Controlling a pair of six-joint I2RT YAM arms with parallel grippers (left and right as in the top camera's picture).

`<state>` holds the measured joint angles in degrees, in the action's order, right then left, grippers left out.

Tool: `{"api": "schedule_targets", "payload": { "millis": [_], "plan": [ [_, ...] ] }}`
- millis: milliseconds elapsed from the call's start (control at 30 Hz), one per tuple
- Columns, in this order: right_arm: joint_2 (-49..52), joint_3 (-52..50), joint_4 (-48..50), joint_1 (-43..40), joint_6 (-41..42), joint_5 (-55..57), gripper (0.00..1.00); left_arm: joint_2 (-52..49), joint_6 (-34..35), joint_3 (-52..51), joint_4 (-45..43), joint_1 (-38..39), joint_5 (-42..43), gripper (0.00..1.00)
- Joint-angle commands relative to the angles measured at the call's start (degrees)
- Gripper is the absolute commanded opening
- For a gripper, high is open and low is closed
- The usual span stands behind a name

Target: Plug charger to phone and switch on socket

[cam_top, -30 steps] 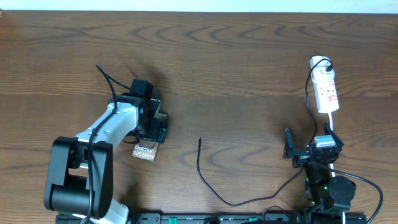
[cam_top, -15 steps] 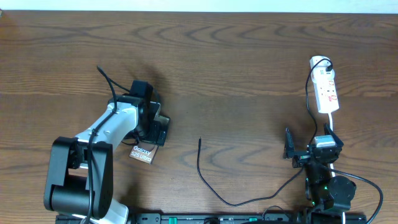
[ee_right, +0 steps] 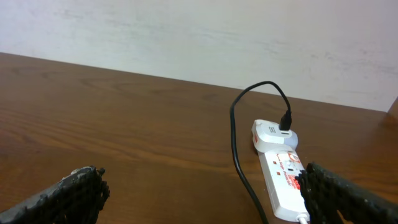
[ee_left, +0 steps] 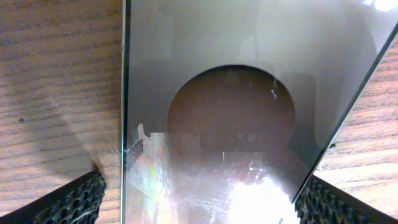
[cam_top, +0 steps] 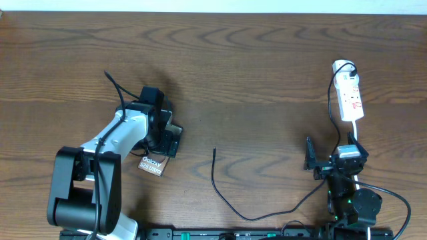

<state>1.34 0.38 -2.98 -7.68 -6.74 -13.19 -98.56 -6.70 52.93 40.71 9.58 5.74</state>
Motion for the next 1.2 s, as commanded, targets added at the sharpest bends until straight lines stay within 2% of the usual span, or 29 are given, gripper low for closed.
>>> {"api": "schedule_targets", "payload": {
  "millis": [0,67,133,233,267,300,367,667,733,867,1133,1167],
  "plan": [
    [-0.2,-0.1,-0.3,0.2,-0.6,0.2,0.99,-0.7,-2.5,-1.5,0.3,-0.2,2.8,0.96],
    [-0.2,-0.1,-0.3,0.2,-0.6,0.2,0.99,-0.7,-2.7,-1.5,0.3,-0.2,2.8,0.95],
    [-0.2,-0.1,-0.3,0.2,-0.6,0.1,0.99,-0.7,-2.8,-1.5,0.3,-0.2,2.8,0.89],
    [-0.2,-0.1,-0.3,0.2,-0.6,0.1,0.99,-0.7,-2.8,-1.5,0.3,-0.2,2.8,0.85],
    [-0.2,-0.1,-0.3,0.2,-0.6,0.2,0.99,-0.7,-2.8,-1.5,0.3,-0.2,2.8,0.81],
    [-0.2,-0.1,-0.3,0.2,-0.6,0.2,0.99,-0.7,-2.7,-1.5,0.3,-0.2,2.8,0.7],
    [-0.2,-0.1,-0.3,0.2,-0.6,0.2,0.99,-0.7,-2.7,-1.5,0.3,-0.2,2.8,0.65],
    [-0.2,-0.1,-0.3,0.2,-0.6,0.2,0.99,-0.7,-2.7,-1.5,0.3,-0.2,2.8,0.65],
    [-0.2,-0.1,-0.3,0.2,-0.6,0.2,0.99,-0.7,-2.7,-1.5,0.3,-0.2,2.8,0.74],
    [-0.2,-0.1,-0.3,0.2,-0.6,0.1,0.99,-0.7,-2.7,-1.5,0.4,-0.2,2.8,0.86],
    [-0.2,-0.1,-0.3,0.2,-0.6,0.2,0.99,-0.7,-4.5,-1.5,1.4,-0.2,3.0,0.89],
    [-0.2,-0.1,-0.3,0.2,-0.6,0.2,0.99,-0.7,-7.0,-1.5,1.9,-0.2,5.7,0.89]
  ]
}}
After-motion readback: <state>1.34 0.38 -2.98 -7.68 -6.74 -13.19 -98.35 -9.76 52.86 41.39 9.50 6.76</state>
